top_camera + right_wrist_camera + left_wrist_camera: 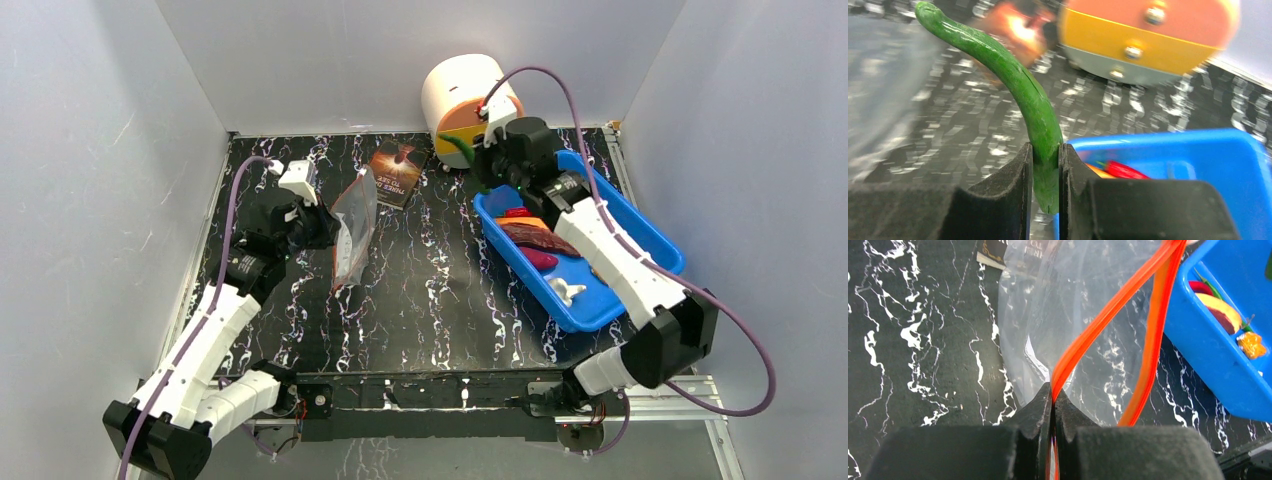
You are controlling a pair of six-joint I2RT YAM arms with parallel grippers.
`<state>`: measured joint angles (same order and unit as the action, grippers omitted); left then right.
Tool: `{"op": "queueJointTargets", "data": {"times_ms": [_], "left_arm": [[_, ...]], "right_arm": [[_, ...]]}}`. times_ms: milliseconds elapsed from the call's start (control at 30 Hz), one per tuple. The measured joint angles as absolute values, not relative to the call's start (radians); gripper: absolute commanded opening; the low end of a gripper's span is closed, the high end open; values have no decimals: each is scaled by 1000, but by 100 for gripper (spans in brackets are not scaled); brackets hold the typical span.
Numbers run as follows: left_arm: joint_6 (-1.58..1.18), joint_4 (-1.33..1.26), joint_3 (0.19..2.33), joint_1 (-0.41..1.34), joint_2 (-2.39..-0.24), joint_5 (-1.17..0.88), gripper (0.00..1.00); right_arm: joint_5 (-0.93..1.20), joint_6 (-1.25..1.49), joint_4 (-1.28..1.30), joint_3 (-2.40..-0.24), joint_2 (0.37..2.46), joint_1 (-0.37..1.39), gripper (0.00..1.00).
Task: Place the food in the zip-top bag and seal the zipper
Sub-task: Pick up the fake vegetable from the bin, then place the fake vegetable in the zipper food storage bag.
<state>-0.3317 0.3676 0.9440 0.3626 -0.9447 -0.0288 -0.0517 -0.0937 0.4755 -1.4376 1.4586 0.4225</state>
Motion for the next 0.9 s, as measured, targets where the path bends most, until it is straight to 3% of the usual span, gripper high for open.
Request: {"op": "queueJointTargets", "data": {"times_ms": [400, 667, 900], "left_arm": [[-296, 273, 996, 363, -1023, 84, 0], [-315, 239, 982, 363, -1035, 60, 0], [-319, 205, 903, 363, -994, -6, 0]], "right_arm": [[27, 350, 233, -1311, 1305, 842, 0], [52, 791, 112, -1221, 1321, 861, 0], [151, 1018, 22, -1194, 1451, 867, 0]]}}
